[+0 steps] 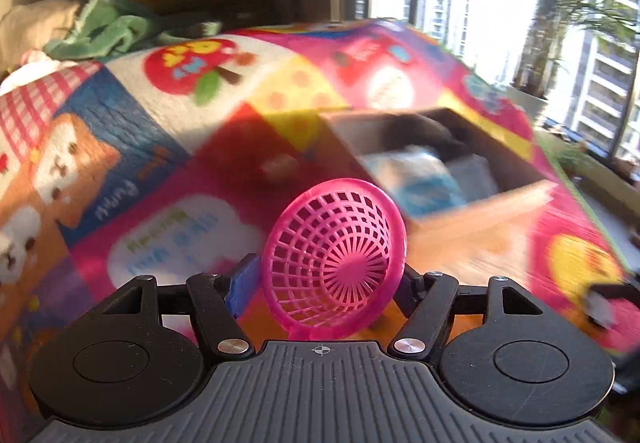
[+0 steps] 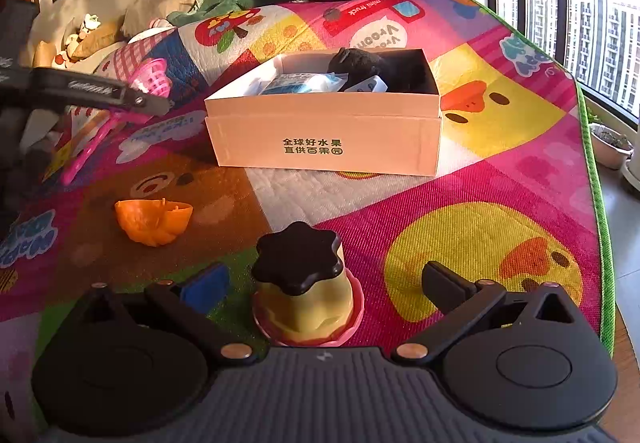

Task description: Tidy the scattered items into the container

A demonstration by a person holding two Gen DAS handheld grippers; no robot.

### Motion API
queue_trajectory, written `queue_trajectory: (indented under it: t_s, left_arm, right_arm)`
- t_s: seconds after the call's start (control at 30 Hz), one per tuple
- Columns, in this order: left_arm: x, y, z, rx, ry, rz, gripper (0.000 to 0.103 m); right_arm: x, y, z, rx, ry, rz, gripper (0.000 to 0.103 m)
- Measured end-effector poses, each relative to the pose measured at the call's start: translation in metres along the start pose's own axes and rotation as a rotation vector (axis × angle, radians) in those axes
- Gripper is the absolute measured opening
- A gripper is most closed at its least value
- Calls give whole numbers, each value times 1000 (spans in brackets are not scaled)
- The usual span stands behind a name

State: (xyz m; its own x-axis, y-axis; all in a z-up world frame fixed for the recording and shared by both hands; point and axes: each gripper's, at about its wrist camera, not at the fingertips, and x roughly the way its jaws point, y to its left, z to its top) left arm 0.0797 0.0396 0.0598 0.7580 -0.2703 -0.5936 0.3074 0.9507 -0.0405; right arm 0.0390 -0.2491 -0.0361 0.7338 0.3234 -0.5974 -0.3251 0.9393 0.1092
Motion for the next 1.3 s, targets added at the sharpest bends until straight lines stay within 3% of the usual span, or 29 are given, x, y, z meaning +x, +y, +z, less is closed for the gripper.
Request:
queue_trajectory:
  t_s: [0.13, 0.17, 0.23, 0.37, 0.53, 0.63, 0.77, 0.83, 0.87, 0.9, 0.97, 1.13, 1.3]
  left_arm:
    - [-28, -34, -30, -23, -23, -67, 73]
    - [-27, -38, -36, -26, -16, -72, 76]
    - [-20, -41, -47, -25, 17, -65, 95]
    - [-25, -33, -57, -33, 27, -57, 96]
    - [-43, 1, -55, -138, -61, -72, 102]
    - [-42, 26, -58, -222, -105, -53, 103]
    - [-34, 56, -68, -359, -169, -8, 103]
    - [-34, 69, -76, -433, -217, 72, 103]
    - [-36, 75, -79, -468, -240, 118, 103]
    - [-39, 82, -82, -513, -259, 152, 103]
    - [-45, 96, -87, -600, -294, 142, 103]
    - [-43, 99, -89, -615, -282, 134, 103]
    - [-41, 88, -86, -540, -282, 129, 103]
  right_arm:
    - [0, 0, 0, 5, 0, -1, 103]
    - [0, -1, 1, 10, 1, -4, 103]
    - [-2, -3, 3, 29, 8, -24, 103]
    - [-20, -2, 19, 45, -10, 5, 103]
    - [-57, 28, 83, -88, -142, 58, 103]
    - [-52, 56, 146, -115, -138, 129, 103]
    - [17, 94, 233, -33, 60, 294, 103]
    - [69, 114, 260, -21, 161, 262, 102]
    - [95, 123, 268, -36, 201, 220, 90]
    - [122, 133, 273, -64, 241, 181, 69]
    - [168, 145, 277, -104, 318, 132, 53]
    - [247, 145, 268, -127, 430, -37, 53]
    - [283, 151, 261, -205, 441, -95, 63]
